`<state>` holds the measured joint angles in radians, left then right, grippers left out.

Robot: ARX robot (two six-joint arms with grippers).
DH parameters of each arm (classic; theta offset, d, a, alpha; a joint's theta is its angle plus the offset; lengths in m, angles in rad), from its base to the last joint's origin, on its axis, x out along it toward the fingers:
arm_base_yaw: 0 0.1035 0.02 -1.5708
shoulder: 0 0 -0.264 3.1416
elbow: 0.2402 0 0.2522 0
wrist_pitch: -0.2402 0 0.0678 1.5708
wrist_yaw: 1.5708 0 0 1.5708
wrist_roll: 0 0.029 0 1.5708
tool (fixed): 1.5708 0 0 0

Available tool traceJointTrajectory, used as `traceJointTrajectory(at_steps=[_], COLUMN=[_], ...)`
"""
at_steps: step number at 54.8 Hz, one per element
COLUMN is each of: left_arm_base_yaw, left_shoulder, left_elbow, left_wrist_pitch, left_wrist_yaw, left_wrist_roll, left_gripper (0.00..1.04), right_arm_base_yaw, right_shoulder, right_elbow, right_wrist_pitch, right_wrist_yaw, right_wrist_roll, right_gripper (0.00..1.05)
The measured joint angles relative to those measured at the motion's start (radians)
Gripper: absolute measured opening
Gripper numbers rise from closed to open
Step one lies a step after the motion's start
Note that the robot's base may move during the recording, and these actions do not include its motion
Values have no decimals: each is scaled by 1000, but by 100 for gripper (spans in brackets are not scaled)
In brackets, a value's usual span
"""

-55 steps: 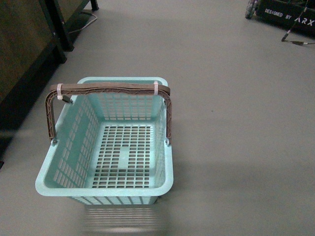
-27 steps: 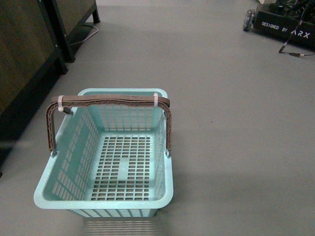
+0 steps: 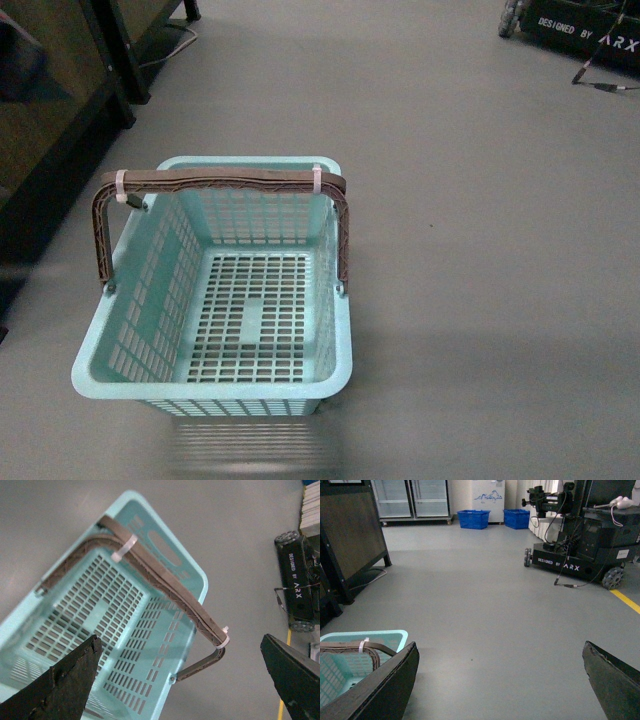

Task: Pick mango and avocado into basket

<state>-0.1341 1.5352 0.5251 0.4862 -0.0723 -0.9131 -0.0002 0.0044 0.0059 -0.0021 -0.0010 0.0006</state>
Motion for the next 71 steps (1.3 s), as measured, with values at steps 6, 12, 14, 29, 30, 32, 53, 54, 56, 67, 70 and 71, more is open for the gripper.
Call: traceJointTrajectory(at_steps=[6, 12, 14, 29, 30, 32, 53, 54, 56, 67, 70, 71], left_arm_base_yaw=[-22, -31, -31, -24, -25, -26, -45, -46, -47, -45, -42, -39], left_shoulder=[183, 311, 346, 623, 642, 669, 917, 920, 924, 885, 836, 813], left_elbow=[58, 119, 140, 359, 373, 396, 632, 632, 630, 554, 525, 512], left_wrist_pitch=[94, 179, 203, 247, 247, 248, 424, 451, 527, 817, 820, 829], left_wrist_yaw=[16, 18, 18, 32, 32, 32, 51, 56, 75, 111, 111, 108], left_wrist_roll=[-111, -206, -226, -375, -384, -394, -486, -491, -510, -539, -563, -584], left_gripper=[97, 97, 97, 97, 97, 97, 90, 86, 78, 41, 32, 30], right_arm_base_yaw=[0, 0, 0, 0, 0, 0, 0, 0, 0, 0, 0, 0], right_shoulder=[0, 0, 0, 0, 0, 0, 0, 0, 0, 0, 0, 0], right_elbow=[0, 0, 0, 0, 0, 0, 0, 0, 0, 0, 0, 0], right_wrist_pitch=[0, 0, 0, 0, 0, 0, 0, 0, 0, 0, 0, 0], right_wrist_yaw=[0, 0, 0, 0, 0, 0, 0, 0, 0, 0, 0, 0], right_wrist_roll=[0, 0, 0, 0, 0, 0, 0, 0, 0, 0, 0, 0], right_gripper=[97, 97, 97, 97, 97, 97, 97, 97, 97, 97, 97, 97])
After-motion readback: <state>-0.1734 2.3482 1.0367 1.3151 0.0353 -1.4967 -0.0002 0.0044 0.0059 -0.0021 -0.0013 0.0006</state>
